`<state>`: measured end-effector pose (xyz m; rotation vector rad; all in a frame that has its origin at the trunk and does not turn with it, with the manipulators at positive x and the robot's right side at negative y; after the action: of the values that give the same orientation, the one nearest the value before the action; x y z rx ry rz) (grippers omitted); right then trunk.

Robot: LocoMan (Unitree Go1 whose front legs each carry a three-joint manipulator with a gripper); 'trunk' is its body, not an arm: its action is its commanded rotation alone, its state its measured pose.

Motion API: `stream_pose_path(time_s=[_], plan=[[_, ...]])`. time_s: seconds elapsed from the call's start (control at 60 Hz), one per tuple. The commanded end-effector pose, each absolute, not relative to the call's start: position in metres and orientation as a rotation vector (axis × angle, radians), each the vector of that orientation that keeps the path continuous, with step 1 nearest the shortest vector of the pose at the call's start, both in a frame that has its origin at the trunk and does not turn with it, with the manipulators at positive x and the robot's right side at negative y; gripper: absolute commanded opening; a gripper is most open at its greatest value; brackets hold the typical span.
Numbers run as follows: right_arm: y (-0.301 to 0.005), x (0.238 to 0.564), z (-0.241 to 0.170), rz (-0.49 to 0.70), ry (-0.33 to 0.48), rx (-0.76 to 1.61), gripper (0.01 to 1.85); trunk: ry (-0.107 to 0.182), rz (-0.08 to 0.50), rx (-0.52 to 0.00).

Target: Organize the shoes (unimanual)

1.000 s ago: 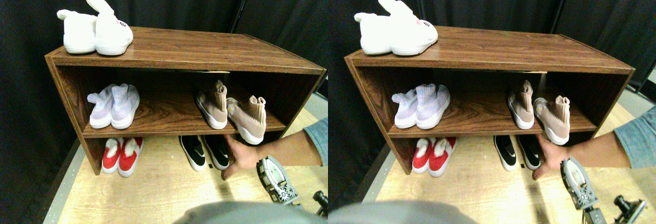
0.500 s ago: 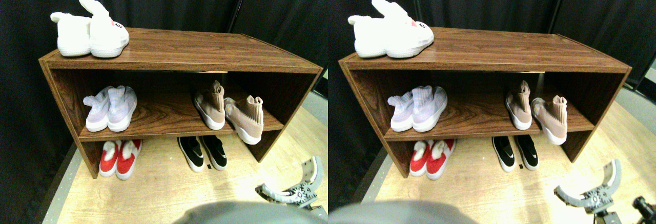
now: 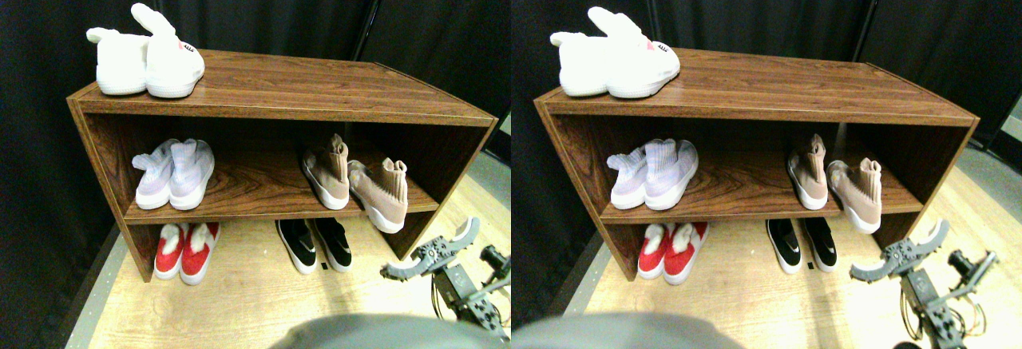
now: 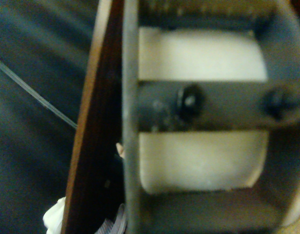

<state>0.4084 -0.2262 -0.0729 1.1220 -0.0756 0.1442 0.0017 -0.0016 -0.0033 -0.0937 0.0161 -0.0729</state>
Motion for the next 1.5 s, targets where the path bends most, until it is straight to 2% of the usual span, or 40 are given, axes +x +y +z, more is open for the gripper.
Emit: stream_pose_path(time_s=[0.017,0.3,0.55,0.717,0.833,0.917,1.0,1.183,1.267,1.5], plan=[[-0.224,0.418,-0.073,0.153,-0.093,1.121,1.8,0.012,-0.065,-0.108],[-0.226,0.455,-0.095,0.127,-0.025,1.169,1.76,0.014,-0.052,-0.112],[-0.229,0.478,-0.104,0.079,-0.035,1.155,1.71,0.015,-0.045,-0.107],[-0.231,0.487,-0.108,0.066,-0.037,1.141,1.79,0.018,-0.041,-0.108],[-0.23,0.492,-0.11,0.065,-0.039,1.145,1.7,0.02,-0.039,-0.11],[-0.23,0.489,-0.108,0.07,-0.039,1.129,1.67,0.02,-0.039,-0.11],[-0.23,0.485,-0.105,0.08,-0.036,1.129,1.75,0.021,-0.041,-0.108],[-0.228,0.473,-0.099,0.098,-0.028,1.142,1.79,0.019,-0.046,-0.105],[-0.227,0.461,-0.093,0.117,-0.022,1.16,1.72,0.019,-0.048,-0.105],[-0.23,0.423,-0.084,0.158,-0.03,1.192,1.77,0.014,-0.056,-0.102]])
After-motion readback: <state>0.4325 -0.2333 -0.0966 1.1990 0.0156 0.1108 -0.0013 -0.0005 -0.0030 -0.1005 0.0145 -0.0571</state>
